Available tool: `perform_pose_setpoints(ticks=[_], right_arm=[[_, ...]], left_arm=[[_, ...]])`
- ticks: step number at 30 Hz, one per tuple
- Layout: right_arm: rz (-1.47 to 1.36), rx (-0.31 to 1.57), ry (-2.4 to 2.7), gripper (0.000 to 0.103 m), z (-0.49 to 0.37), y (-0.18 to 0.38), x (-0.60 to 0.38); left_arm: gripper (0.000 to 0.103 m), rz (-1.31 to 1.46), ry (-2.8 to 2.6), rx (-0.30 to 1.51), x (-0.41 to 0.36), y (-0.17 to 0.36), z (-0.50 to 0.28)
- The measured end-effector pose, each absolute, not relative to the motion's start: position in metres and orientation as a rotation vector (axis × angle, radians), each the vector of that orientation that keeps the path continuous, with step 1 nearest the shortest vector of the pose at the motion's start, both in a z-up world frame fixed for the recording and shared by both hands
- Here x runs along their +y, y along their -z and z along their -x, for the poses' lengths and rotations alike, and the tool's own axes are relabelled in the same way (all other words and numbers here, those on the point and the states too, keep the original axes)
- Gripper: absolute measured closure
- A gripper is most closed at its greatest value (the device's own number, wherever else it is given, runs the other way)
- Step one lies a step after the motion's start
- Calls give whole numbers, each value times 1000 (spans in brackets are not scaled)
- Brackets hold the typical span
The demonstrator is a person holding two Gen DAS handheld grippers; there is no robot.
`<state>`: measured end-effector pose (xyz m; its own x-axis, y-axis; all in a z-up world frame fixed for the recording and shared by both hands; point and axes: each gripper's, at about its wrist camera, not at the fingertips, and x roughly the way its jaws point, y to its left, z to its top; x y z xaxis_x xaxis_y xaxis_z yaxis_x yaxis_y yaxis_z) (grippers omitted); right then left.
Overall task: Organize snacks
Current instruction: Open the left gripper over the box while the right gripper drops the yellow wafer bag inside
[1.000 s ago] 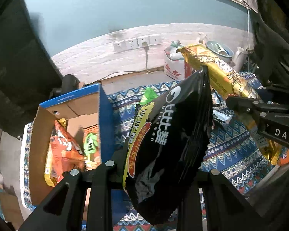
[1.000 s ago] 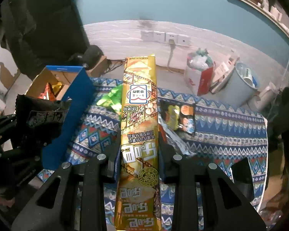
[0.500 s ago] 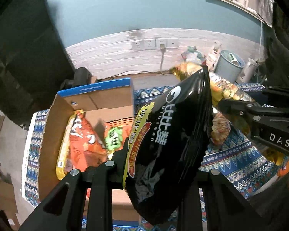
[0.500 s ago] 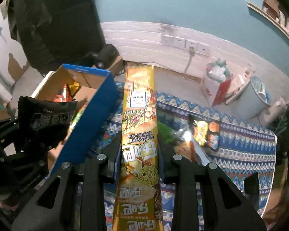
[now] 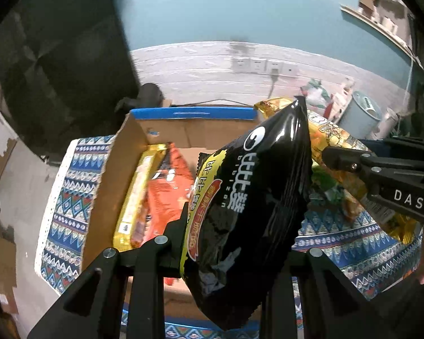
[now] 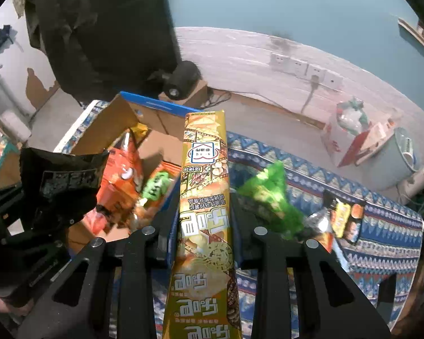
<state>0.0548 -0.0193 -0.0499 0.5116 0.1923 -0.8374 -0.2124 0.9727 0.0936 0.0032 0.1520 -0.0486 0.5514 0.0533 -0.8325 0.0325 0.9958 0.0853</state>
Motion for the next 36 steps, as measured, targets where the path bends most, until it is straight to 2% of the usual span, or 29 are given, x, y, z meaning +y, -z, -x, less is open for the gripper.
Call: perform_pose_setpoints(ticks=[15, 18, 20, 22, 25, 31, 36], right_arm=[[17, 1071, -328, 74, -94, 74, 47], [8, 1081, -338, 74, -98, 78, 54], [8, 1086, -339, 74, -101, 80, 59], [5, 1089, -340, 74, -103, 81, 62], [-6, 1097, -344, 74, -107, 85, 65], [-26, 1129, -350, 74, -115, 96, 66], [-40, 1134, -380, 69, -118, 96, 66]], left_arm=[[76, -16, -115, 1079, 216, 85, -12], [66, -9, -147, 1105, 223, 90, -13], [45, -12, -161, 1111, 225, 91, -12], [34, -21, -174, 1102, 225, 88, -11], [25, -65, -183, 1088, 220, 82, -9], [24, -75, -175, 1089, 217, 78, -7], [24, -72, -164, 1086, 214, 75, -7]])
